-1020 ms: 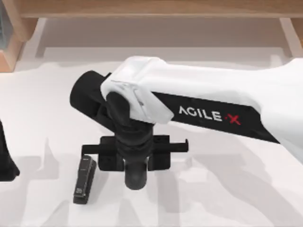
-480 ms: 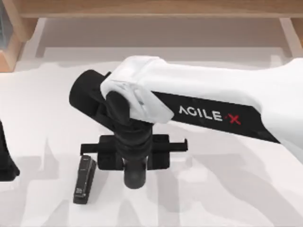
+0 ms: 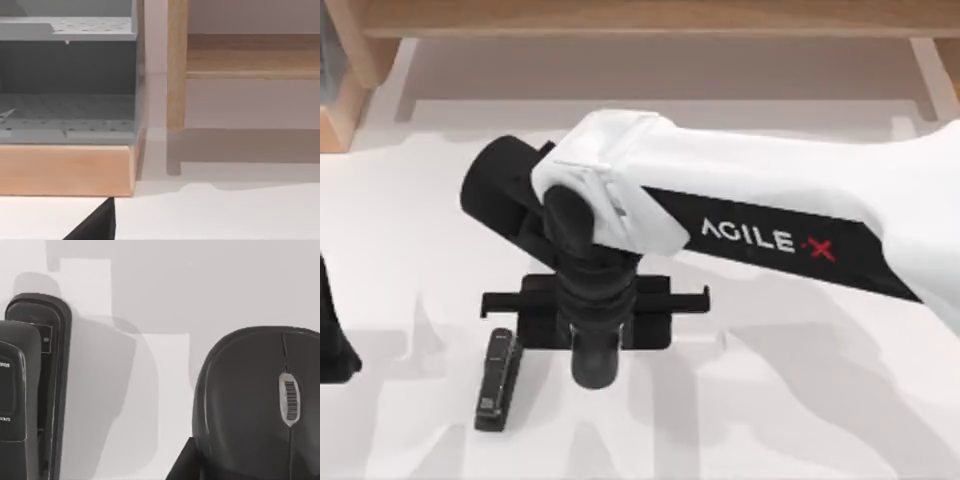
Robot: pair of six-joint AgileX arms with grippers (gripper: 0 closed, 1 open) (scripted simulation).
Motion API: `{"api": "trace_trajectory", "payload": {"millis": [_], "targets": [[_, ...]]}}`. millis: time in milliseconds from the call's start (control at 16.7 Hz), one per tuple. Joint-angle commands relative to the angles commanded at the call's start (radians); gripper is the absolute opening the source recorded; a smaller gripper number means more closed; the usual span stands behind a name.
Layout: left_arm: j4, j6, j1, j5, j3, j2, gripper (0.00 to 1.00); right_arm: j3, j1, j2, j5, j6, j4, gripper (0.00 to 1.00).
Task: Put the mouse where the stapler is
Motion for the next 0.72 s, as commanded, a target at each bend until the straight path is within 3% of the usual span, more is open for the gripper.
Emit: {"api": "trace_trajectory", "payload": {"millis": [720], "targets": [[0.0, 0.0, 0.0, 0.0, 0.0, 0.0, 1.0, -0.053, -0.001, 0.036, -0.003, -0.007, 0.024, 0.0]]}}
